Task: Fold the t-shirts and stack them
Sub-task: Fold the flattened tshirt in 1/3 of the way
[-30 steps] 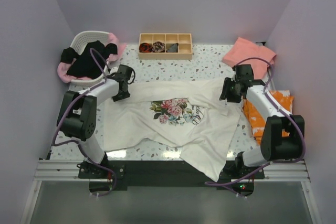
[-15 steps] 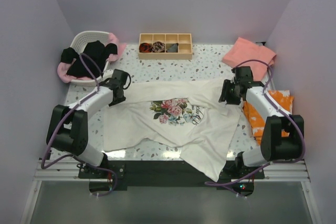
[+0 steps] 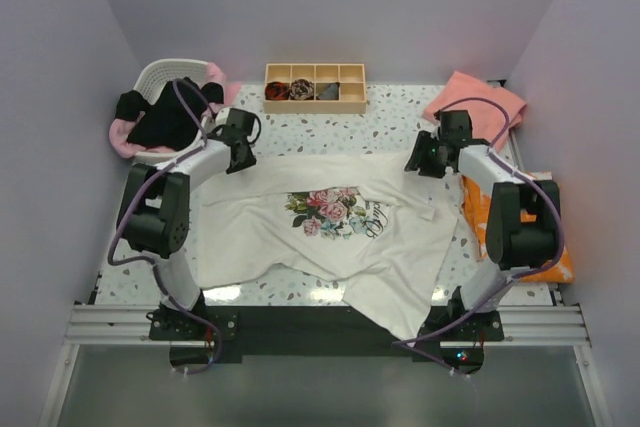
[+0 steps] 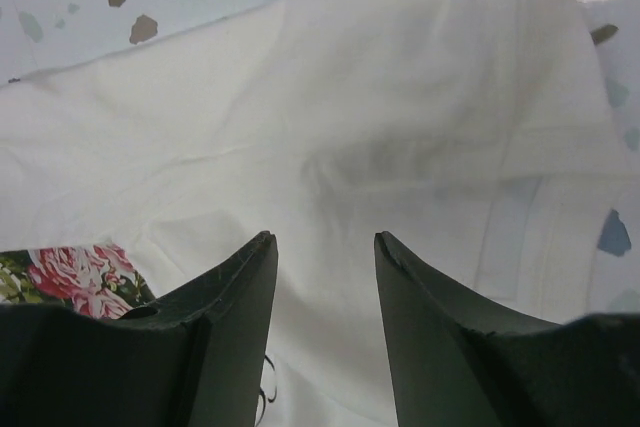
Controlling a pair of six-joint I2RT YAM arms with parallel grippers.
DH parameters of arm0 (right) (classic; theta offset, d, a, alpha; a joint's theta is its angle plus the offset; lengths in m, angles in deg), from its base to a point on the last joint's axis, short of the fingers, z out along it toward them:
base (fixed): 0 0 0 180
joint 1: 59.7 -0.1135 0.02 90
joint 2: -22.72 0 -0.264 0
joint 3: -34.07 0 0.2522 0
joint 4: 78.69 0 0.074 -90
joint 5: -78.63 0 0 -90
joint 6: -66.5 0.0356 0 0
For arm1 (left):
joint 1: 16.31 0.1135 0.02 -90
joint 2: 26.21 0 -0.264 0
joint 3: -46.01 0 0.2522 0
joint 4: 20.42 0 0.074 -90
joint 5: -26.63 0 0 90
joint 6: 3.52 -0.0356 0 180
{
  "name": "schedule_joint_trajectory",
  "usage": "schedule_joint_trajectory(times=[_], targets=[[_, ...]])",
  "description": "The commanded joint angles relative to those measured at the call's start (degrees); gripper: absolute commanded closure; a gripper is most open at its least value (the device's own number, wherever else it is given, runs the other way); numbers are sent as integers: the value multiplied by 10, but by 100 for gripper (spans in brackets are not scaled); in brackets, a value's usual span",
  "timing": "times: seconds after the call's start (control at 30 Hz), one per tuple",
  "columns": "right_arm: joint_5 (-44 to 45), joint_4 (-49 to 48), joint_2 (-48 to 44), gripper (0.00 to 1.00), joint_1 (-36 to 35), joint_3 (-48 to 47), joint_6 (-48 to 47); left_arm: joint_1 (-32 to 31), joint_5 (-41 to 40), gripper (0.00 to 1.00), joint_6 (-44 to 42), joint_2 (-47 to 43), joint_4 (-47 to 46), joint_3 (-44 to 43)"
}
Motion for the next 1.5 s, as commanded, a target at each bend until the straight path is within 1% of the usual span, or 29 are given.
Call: schedule_joint_trajectory(times=[0.0,0.03,0.07,0.17,0.27,0.3,0.37,0.4,0.47,0.5,0.53,0.6,0.63,0.67,0.7,0.73,0.8,0.83,0.9,0.93,1.07,1.13,1.2,1.33,1.47], targets=[[-45,-63,65,52,2,-48,20,3,10,61,-14,34,-24,-12],[-42,-57,76,52,3,-56,23,3,6,61,-12,38,-25,-6],[-15,-49,91,52,4,-67,22,4,4,61,-14,42,-29,-4],[18,-34,135,52,3,-100,20,8,0,61,-14,66,-30,-4],[76,-31,171,51,3,-133,16,14,2,61,-17,80,-37,-14],[105,-21,183,50,3,-161,16,16,1,61,-17,92,-39,-19],[112,-27,216,46,3,-183,13,20,-5,61,-18,106,-44,-34],[115,-29,227,45,3,-209,7,20,-6,61,-21,121,-44,-41],[111,2,257,42,3,-249,-1,21,-10,61,-28,140,-42,-64],[102,1,255,40,3,-263,-14,21,-10,61,-30,143,-39,-71],[90,-21,246,39,4,-257,-18,20,-10,61,-31,142,-40,-74],[64,-55,192,36,3,-218,-31,20,-5,61,-36,123,-68,-61],[48,-79,172,36,4,-207,-36,20,11,61,-43,113,-83,-43],[24,-82,153,36,0,-197,-39,20,18,61,-45,94,-106,-34],[13,-84,111,35,-2,-182,-50,20,26,61,-46,82,-118,-26],[3,-80,92,35,-6,-175,-59,19,40,60,-51,72,-129,-12],[-14,-59,43,35,-26,-166,-94,13,49,60,-54,42,-147,0],[-18,-34,29,34,-49,-163,-108,6,49,60,-60,33,-149,1],[-1,-3,12,34,-80,-164,-148,-2,50,60,-65,9,-148,0],[3,23,3,34,-112,-163,-160,-9,51,60,-67,1,-146,-2],[58,70,9,37,-183,-153,-187,-28,55,60,-67,-26,-111,-8],[107,68,9,38,-214,-129,-191,-41,47,60,-64,-36,-102,1],[135,68,9,38,-230,-111,-195,-50,39,60,-61,-48,-100,17],[232,56,14,38,-269,-83,-202,-64,36,60,-51,-64,-101,39],[260,45,33,38,-285,-73,-203,-64,30,60,-47,-74,-102,58]])
